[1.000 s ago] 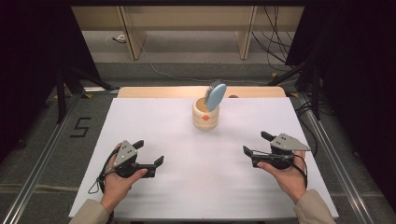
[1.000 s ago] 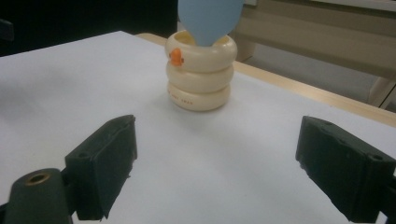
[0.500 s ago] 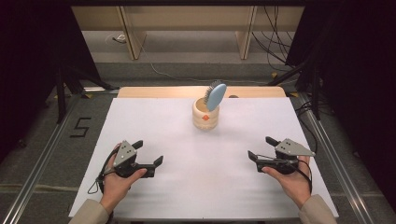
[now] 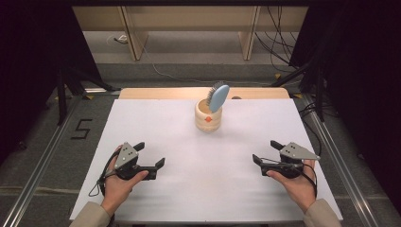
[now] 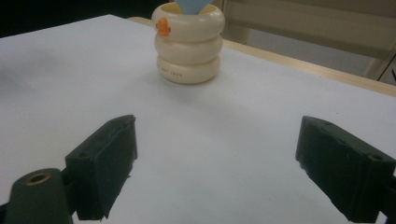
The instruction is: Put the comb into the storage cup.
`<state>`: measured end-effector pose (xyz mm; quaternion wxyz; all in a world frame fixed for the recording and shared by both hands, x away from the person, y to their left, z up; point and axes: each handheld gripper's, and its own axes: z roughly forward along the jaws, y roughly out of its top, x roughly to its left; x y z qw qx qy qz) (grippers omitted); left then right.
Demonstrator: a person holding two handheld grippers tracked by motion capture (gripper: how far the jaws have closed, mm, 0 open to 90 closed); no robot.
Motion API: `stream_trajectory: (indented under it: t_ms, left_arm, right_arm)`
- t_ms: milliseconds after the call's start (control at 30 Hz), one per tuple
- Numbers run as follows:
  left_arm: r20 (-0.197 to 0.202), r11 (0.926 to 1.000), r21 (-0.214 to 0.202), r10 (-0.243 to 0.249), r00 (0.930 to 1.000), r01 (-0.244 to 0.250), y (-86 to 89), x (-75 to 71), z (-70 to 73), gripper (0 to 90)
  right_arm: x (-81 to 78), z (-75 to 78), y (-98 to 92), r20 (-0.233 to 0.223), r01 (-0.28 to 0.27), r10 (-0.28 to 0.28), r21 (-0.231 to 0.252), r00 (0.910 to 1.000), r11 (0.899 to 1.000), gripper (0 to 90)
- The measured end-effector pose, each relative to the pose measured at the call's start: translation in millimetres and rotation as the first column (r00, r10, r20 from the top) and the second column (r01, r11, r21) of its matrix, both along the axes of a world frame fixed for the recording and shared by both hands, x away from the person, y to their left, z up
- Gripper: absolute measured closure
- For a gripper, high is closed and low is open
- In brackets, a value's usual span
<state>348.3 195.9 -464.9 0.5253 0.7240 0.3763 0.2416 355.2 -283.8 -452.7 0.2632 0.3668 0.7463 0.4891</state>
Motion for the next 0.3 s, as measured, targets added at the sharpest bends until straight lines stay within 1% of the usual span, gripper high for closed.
stream_trajectory:
  t_ms: [300]
  left_arm:
    - [-0.001, 1.0, 0.0, 0.004, 1.0, -0.004, 0.0, 0.8, 0.0, 2.8]
  right_arm:
    - [0.8, -1.2, 0.7, -0.003, 0.002, -0.002, 0.004, 1.0, 1.0, 13.5]
